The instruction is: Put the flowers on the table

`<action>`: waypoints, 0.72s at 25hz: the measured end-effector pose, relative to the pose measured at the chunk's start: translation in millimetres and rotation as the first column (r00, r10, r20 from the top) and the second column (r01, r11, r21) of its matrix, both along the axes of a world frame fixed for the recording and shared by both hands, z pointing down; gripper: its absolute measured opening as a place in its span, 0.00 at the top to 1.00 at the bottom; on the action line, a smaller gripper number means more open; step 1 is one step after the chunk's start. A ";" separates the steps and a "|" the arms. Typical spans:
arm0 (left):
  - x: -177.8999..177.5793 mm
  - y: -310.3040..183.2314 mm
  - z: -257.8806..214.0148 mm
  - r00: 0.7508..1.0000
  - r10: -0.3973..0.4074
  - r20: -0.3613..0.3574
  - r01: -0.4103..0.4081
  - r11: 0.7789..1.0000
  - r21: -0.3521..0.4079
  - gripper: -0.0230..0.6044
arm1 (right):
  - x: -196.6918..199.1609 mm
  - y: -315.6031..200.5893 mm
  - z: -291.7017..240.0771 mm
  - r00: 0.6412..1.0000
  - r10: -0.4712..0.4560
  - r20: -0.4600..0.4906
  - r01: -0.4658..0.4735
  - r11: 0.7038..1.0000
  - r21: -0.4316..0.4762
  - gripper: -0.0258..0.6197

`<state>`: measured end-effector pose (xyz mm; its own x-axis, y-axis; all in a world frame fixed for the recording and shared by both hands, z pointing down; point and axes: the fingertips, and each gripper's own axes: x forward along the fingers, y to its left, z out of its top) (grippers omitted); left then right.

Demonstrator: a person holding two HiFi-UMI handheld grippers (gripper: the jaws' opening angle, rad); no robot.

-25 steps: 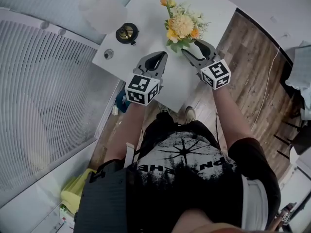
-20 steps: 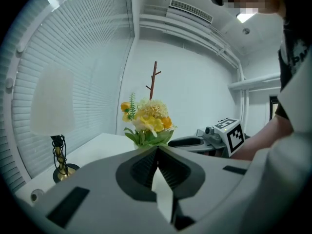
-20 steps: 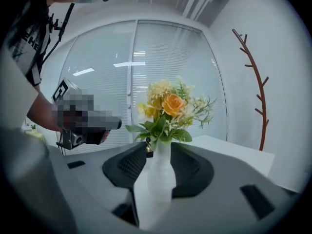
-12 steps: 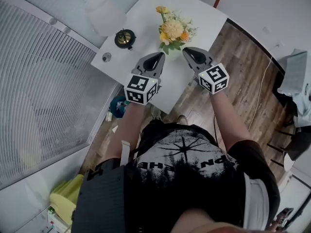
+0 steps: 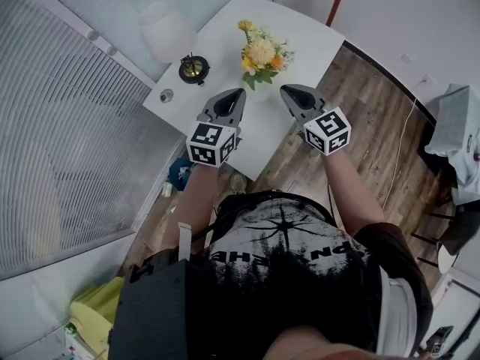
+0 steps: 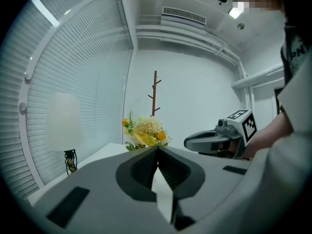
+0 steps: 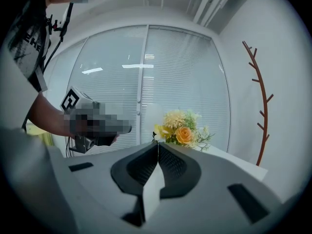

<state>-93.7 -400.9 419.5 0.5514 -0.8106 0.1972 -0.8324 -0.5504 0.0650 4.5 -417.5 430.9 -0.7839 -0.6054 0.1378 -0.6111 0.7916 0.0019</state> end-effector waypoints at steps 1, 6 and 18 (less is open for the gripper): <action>-0.2 1.4 -1.7 1.000 -0.003 0.000 0.003 1.000 0.002 0.94 | 1.0 2.2 -2.6 1.000 -0.001 -0.005 0.001 1.000 0.004 0.93; 4.5 10.1 2.1 1.000 0.000 0.004 0.000 1.000 0.000 0.94 | 11.2 11.5 -6.5 0.999 0.004 -0.043 -0.003 1.000 0.027 0.93; 13.8 19.2 -4.3 1.000 -0.004 -0.001 0.004 1.000 0.020 0.94 | 21.4 22.9 -13.5 0.999 0.000 -0.045 0.002 0.999 0.043 0.93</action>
